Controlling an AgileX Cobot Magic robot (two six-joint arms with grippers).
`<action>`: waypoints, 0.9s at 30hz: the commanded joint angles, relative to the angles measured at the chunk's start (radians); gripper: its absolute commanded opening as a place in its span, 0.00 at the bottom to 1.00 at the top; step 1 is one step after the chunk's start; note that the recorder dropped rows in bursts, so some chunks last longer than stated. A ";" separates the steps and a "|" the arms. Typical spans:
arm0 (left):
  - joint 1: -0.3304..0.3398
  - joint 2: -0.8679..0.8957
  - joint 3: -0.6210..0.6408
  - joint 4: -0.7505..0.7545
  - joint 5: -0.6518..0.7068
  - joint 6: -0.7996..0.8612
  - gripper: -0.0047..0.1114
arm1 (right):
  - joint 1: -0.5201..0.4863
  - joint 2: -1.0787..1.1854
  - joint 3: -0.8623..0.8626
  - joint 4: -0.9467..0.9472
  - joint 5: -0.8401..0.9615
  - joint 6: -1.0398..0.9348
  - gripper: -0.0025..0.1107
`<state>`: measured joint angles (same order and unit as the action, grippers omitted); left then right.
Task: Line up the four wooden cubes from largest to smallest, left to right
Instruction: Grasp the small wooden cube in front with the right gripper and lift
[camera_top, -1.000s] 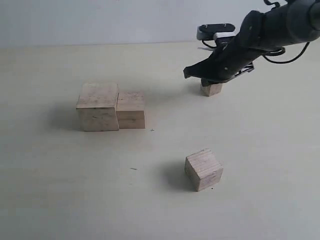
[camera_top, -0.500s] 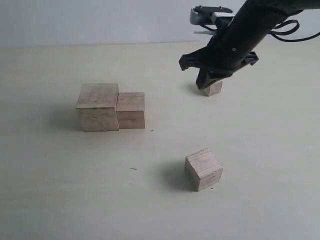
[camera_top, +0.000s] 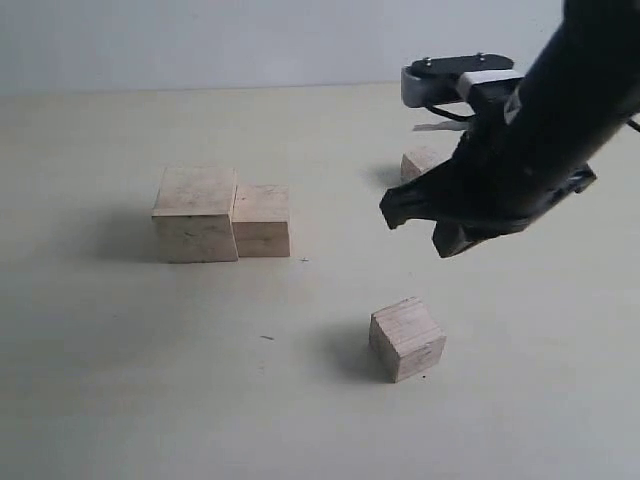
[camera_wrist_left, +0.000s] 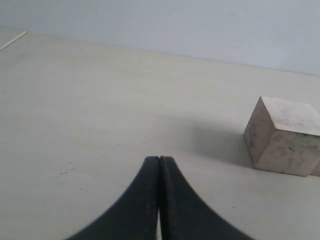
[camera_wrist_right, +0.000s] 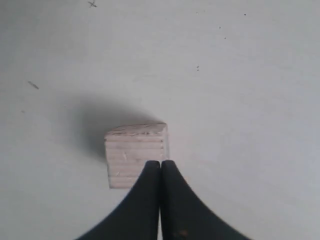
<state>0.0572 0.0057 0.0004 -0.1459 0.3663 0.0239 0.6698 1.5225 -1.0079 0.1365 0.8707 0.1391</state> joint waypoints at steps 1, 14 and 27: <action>0.003 -0.006 0.000 0.005 -0.007 0.001 0.04 | 0.005 -0.107 0.107 0.107 -0.087 -0.115 0.02; 0.003 -0.006 0.000 0.005 -0.007 0.001 0.04 | 0.005 0.011 0.203 0.233 -0.201 -0.282 0.79; 0.003 -0.006 0.000 0.005 -0.005 0.001 0.04 | 0.005 0.191 0.172 0.238 -0.245 -0.293 0.81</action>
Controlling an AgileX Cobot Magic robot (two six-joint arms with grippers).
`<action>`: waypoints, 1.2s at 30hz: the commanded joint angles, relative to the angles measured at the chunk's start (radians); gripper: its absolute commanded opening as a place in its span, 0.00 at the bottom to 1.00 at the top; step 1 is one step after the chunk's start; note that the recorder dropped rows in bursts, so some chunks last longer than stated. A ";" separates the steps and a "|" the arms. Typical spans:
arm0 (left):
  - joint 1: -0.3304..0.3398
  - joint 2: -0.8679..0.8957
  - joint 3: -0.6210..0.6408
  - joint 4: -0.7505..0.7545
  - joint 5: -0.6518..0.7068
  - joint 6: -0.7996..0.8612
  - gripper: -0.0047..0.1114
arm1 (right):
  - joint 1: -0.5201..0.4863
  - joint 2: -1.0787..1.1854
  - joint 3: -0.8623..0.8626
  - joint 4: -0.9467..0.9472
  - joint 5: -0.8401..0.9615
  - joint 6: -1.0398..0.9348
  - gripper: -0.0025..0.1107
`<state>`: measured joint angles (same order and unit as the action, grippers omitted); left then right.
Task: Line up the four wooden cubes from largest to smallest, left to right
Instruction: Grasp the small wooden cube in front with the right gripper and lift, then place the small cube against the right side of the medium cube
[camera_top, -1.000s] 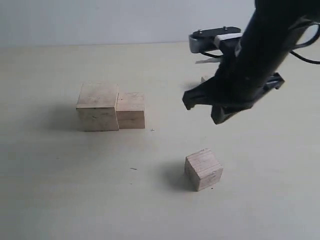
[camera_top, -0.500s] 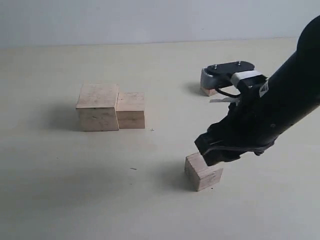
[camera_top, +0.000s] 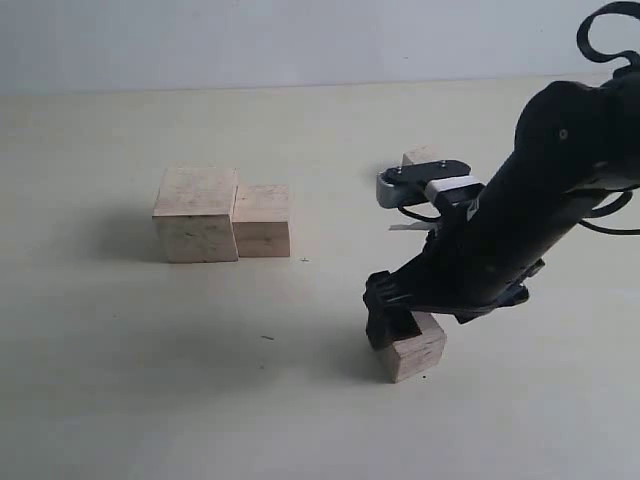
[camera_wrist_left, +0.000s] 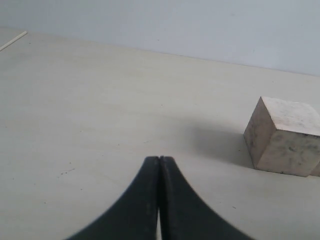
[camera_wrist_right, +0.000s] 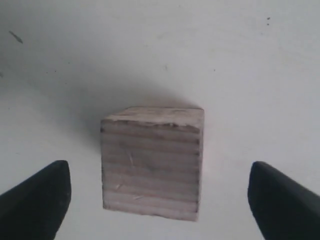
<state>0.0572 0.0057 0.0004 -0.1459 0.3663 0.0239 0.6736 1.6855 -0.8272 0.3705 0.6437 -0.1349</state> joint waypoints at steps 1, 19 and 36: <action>0.003 -0.006 0.000 0.005 -0.005 0.001 0.04 | 0.001 0.041 -0.009 0.004 -0.026 -0.019 0.78; 0.003 -0.006 0.000 0.005 -0.005 0.001 0.04 | -0.008 0.074 -0.459 -0.264 0.314 -0.052 0.02; 0.003 -0.006 0.000 0.005 -0.005 0.001 0.04 | -0.263 0.410 -0.796 0.158 0.508 -1.053 0.02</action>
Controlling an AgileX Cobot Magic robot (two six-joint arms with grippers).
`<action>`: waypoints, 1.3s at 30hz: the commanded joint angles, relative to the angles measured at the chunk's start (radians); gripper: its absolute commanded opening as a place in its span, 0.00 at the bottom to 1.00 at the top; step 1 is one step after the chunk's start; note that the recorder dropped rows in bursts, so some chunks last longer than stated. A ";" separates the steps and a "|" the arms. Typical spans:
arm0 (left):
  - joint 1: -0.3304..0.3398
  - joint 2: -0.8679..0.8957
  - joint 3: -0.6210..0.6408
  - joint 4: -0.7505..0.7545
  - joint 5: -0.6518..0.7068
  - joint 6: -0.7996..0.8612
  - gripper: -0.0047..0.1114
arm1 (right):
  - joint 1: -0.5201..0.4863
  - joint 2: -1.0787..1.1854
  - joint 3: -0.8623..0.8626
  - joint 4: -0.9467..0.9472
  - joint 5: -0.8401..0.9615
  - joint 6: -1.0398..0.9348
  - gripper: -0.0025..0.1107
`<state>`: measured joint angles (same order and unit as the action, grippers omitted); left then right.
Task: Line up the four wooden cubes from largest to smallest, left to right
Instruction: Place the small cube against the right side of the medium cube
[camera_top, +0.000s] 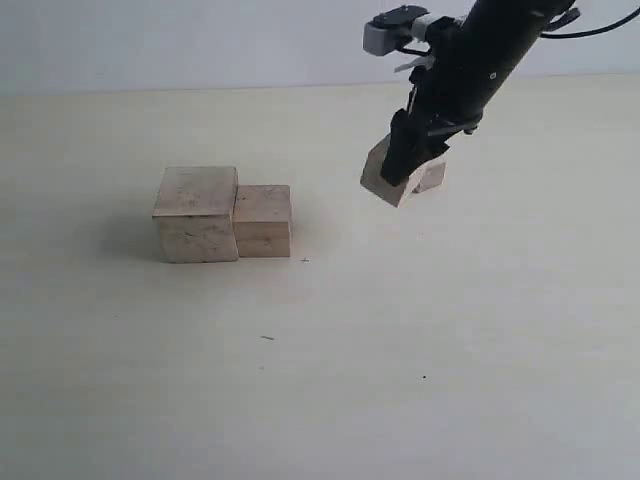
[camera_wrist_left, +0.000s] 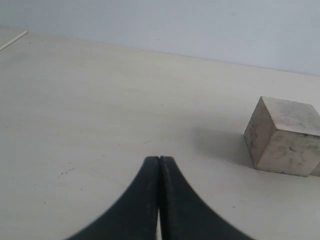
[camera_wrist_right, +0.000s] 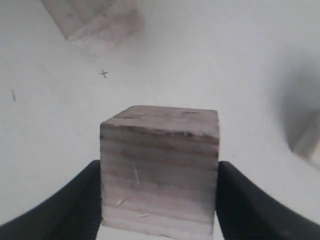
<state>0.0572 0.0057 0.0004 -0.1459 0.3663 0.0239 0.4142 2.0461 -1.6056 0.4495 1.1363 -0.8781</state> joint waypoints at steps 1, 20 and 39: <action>0.003 -0.006 0.000 0.005 -0.005 0.001 0.04 | 0.001 0.059 -0.018 0.079 0.015 -0.363 0.02; 0.003 -0.006 0.000 0.005 -0.005 0.001 0.04 | 0.121 0.203 -0.155 -0.110 -0.073 -0.456 0.02; 0.003 -0.006 0.000 0.005 -0.005 0.001 0.04 | 0.180 0.255 -0.155 -0.069 -0.081 -0.464 0.02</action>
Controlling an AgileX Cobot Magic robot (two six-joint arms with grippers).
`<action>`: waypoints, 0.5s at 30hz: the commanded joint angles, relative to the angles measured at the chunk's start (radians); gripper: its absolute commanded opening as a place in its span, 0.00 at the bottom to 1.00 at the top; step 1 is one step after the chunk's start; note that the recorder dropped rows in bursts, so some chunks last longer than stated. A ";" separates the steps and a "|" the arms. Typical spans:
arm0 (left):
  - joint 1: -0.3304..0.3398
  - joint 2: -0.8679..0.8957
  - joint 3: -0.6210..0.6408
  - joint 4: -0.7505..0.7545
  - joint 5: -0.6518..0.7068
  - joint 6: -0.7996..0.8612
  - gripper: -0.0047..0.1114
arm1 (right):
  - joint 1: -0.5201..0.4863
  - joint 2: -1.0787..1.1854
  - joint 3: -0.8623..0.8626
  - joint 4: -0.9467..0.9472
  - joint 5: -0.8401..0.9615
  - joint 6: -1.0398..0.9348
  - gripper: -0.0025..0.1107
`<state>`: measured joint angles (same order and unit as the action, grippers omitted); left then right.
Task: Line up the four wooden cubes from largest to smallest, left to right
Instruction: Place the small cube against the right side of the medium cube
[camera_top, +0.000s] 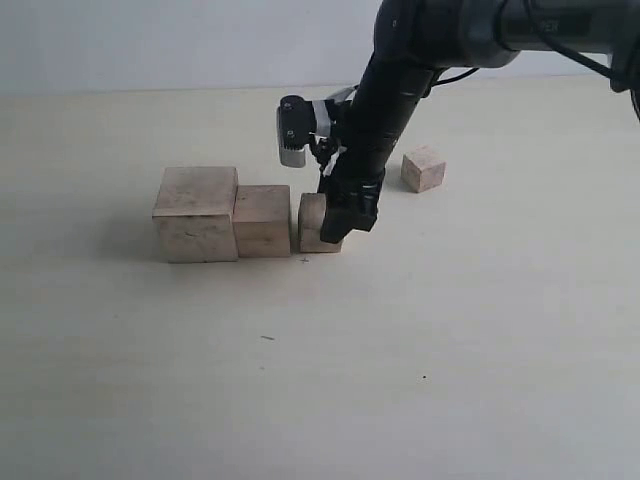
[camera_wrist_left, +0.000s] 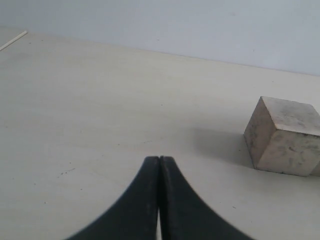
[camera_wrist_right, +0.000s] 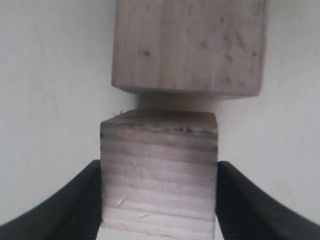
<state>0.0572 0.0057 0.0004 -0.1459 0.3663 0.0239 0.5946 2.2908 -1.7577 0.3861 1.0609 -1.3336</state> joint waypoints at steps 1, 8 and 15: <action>0.003 -0.006 0.000 0.005 -0.005 0.001 0.04 | -0.001 0.010 -0.003 -0.001 -0.005 -0.008 0.02; 0.003 -0.006 0.000 0.005 -0.005 0.001 0.04 | -0.001 0.010 -0.003 0.024 -0.018 -0.008 0.02; 0.003 -0.006 0.000 0.005 -0.005 0.001 0.04 | -0.001 0.013 -0.003 0.070 -0.061 -0.008 0.02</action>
<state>0.0572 0.0057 0.0004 -0.1459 0.3670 0.0239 0.5943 2.3023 -1.7577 0.4267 1.0250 -1.3356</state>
